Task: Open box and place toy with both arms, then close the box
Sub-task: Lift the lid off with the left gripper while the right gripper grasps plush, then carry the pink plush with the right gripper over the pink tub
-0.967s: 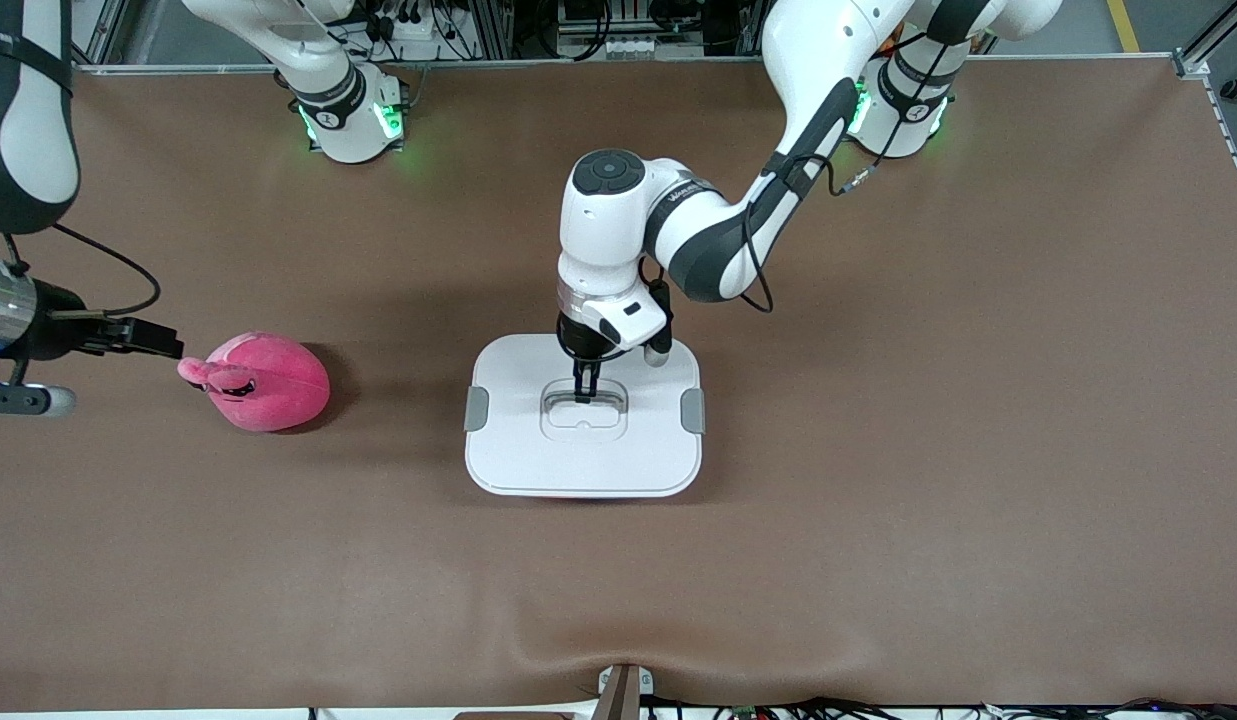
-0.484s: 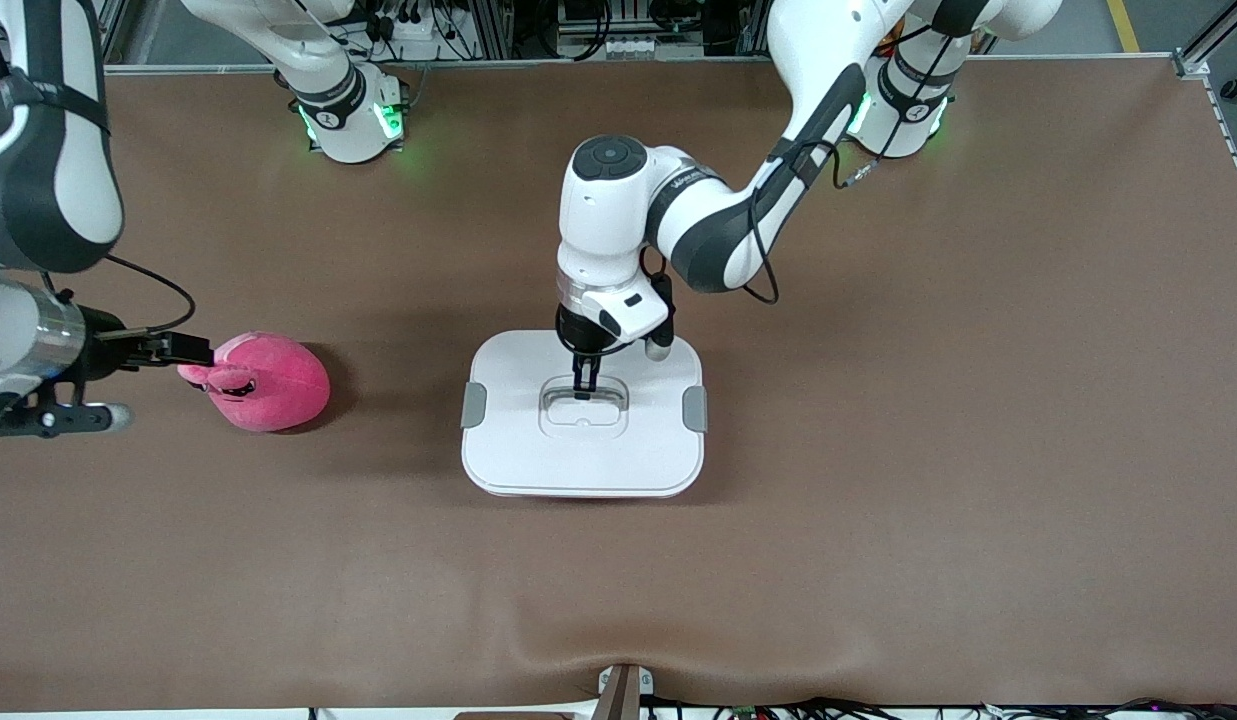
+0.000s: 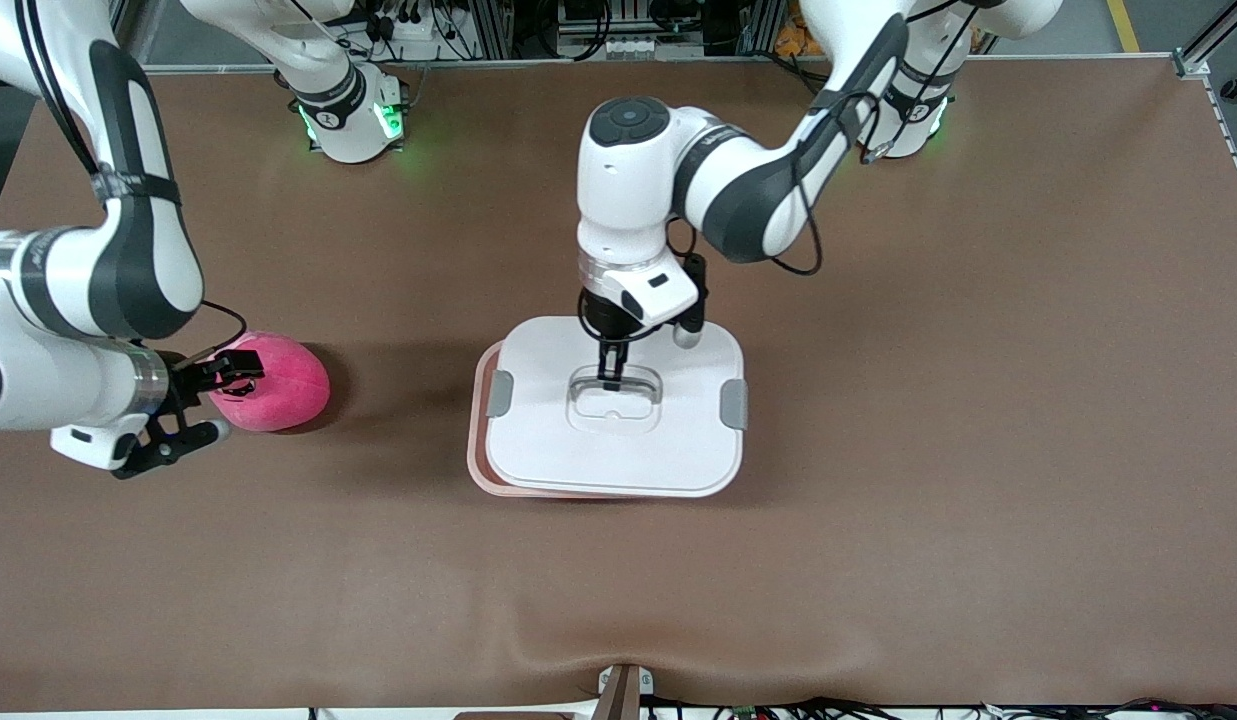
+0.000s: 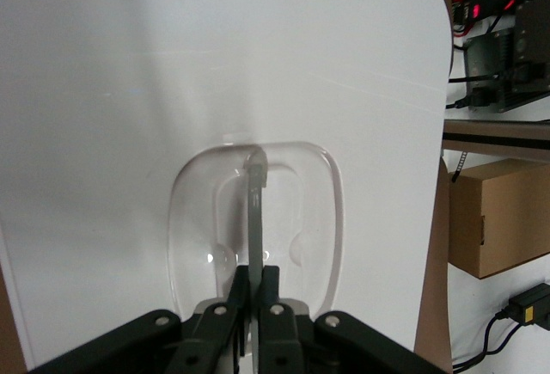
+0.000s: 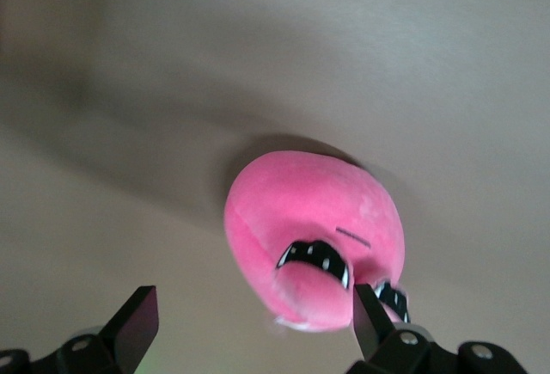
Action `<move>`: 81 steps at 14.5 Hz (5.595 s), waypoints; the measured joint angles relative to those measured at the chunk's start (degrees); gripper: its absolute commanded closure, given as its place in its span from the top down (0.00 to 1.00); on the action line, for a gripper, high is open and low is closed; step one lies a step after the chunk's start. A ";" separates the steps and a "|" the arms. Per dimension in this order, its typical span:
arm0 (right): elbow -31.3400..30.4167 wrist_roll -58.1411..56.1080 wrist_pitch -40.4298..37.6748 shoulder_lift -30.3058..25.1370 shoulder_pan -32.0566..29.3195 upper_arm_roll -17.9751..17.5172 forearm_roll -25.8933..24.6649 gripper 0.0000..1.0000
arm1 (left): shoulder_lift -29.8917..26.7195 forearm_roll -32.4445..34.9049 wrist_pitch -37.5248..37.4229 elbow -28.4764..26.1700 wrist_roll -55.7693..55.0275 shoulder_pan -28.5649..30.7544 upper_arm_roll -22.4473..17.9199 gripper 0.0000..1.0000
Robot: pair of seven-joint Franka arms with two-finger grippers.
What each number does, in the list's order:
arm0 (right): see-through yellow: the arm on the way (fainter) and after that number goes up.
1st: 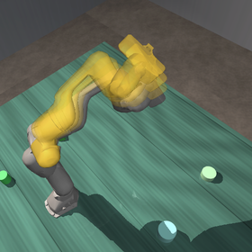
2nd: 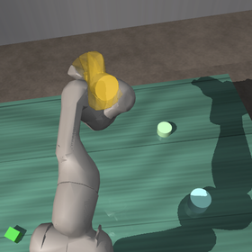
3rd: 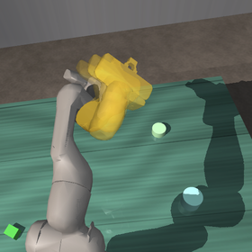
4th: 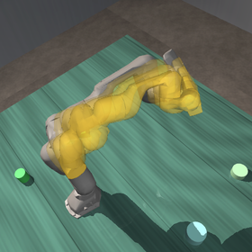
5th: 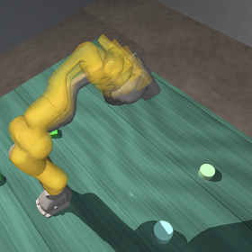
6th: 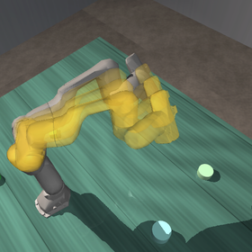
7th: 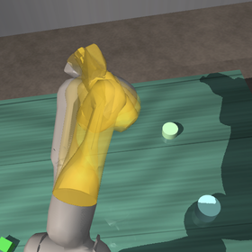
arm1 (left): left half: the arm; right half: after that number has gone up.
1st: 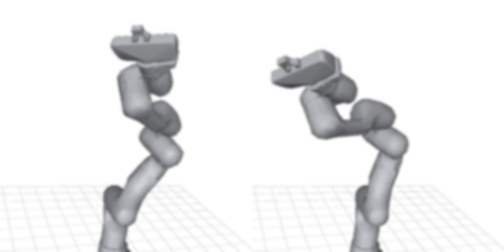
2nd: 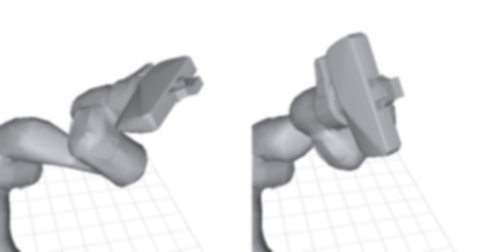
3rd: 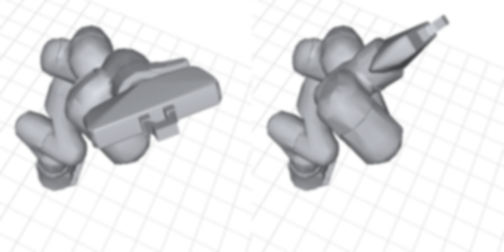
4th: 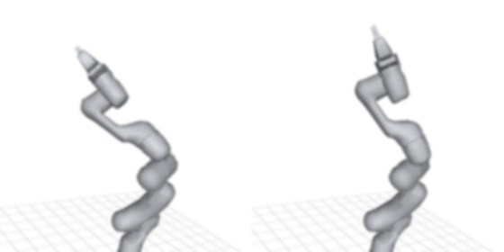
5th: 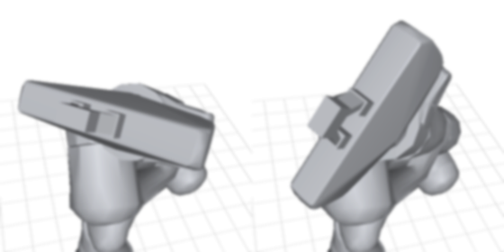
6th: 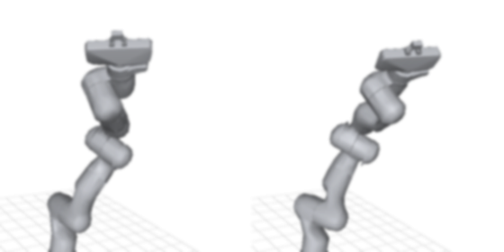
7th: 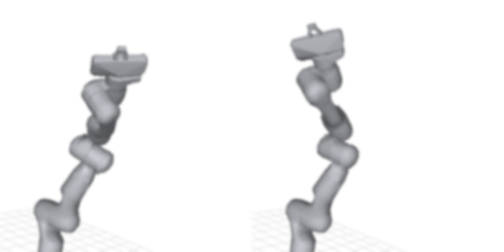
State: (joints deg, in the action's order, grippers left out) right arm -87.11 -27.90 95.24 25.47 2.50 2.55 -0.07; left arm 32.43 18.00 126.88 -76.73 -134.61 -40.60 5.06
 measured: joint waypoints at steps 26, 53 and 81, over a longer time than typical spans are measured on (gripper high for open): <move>-16.15 -30.42 14.92 -4.32 -3.46 0.30 -0.28 0.00 | -29.33 -20.99 -12.52 -31.33 71.30 28.81 0.44 0.00; 6.24 44.97 5.08 -4.64 15.48 -0.88 28.60 0.00 | -29.34 -25.92 -20.98 -28.33 94.09 37.53 0.34 0.00; 6.25 49.87 14.79 4.95 22.29 -0.64 30.46 0.00 | -29.09 -26.69 -21.62 -28.46 94.09 37.53 0.36 0.00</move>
State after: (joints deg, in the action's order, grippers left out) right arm -80.86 21.97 110.03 30.41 24.78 1.91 30.39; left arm 3.35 -8.69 105.26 -105.19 -40.51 -3.08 5.42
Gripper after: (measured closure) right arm 0.872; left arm 0.930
